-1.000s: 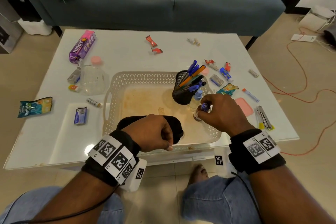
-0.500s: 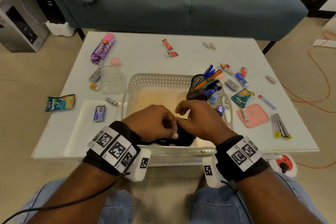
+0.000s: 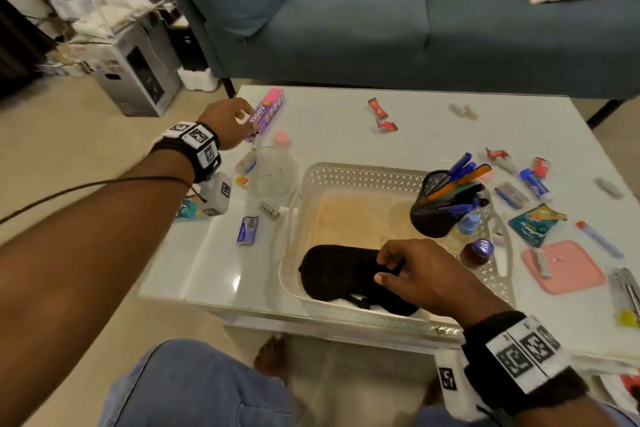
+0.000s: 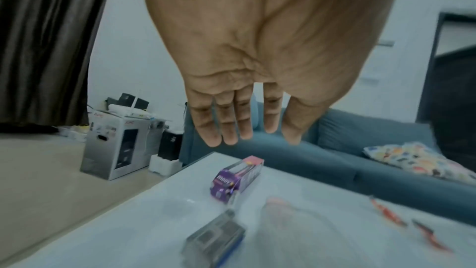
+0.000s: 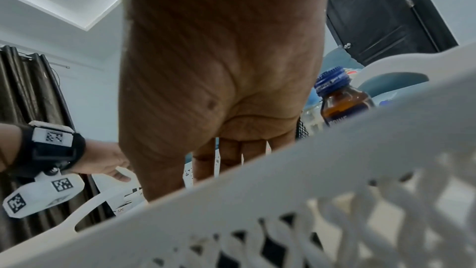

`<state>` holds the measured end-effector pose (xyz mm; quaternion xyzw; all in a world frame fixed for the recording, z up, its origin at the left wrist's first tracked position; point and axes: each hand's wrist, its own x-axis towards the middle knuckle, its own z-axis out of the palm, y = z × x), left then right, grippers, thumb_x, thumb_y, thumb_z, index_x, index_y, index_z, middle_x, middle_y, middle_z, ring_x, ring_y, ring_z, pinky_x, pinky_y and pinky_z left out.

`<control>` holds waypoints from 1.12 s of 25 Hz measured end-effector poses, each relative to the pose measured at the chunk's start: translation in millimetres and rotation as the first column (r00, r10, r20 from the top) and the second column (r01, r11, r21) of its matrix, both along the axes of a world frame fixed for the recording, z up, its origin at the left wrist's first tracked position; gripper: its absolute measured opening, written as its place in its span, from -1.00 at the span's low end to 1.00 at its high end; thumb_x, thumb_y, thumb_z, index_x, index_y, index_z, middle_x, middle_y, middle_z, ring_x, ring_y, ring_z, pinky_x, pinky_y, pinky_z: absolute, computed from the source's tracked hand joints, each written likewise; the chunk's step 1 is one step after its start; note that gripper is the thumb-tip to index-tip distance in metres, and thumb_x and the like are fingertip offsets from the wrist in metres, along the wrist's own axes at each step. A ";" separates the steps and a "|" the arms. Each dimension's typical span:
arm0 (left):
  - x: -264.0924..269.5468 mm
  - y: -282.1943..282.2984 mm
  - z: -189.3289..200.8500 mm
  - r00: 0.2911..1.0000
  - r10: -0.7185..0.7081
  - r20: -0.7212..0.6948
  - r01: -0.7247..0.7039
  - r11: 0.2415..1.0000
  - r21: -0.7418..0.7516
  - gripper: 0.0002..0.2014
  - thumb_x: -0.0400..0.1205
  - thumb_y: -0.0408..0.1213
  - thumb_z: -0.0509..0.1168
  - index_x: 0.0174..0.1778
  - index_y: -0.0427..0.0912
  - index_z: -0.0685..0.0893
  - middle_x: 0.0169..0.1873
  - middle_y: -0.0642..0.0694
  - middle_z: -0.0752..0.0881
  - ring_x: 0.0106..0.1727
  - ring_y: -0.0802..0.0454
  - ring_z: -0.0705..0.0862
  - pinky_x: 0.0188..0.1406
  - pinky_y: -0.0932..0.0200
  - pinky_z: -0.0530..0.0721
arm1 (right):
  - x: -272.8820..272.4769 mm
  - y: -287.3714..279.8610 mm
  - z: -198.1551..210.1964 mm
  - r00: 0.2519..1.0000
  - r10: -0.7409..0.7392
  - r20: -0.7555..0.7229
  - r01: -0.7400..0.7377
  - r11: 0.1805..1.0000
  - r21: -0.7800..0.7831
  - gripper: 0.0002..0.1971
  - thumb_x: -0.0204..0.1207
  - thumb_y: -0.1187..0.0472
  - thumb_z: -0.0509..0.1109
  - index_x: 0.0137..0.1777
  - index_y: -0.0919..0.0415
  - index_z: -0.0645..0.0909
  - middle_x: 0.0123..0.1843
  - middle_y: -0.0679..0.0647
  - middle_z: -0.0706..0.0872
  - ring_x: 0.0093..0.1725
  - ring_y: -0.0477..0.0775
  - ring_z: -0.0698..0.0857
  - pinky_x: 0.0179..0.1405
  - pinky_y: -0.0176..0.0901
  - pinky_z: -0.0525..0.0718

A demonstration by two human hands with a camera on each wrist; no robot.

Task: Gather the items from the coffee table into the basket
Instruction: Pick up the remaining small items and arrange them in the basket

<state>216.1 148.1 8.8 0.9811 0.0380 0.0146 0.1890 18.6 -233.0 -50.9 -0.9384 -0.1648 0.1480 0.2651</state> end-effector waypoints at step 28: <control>-72.6 -31.4 27.3 0.842 0.164 0.514 0.011 0.947 -0.320 -0.71 0.60 -0.01 0.48 0.17 -0.05 0.79 0.26 -0.15 0.64 0.13 0.10 0.68 0.06 0.37 0.69 | 0.1 -5.1 23.4 0.994 -0.052 0.099 0.043 0.995 0.090 -0.86 0.58 -0.05 0.48 0.07 -0.09 0.72 -0.07 -0.24 0.74 -0.20 -0.17 0.73 -0.14 -0.10 0.76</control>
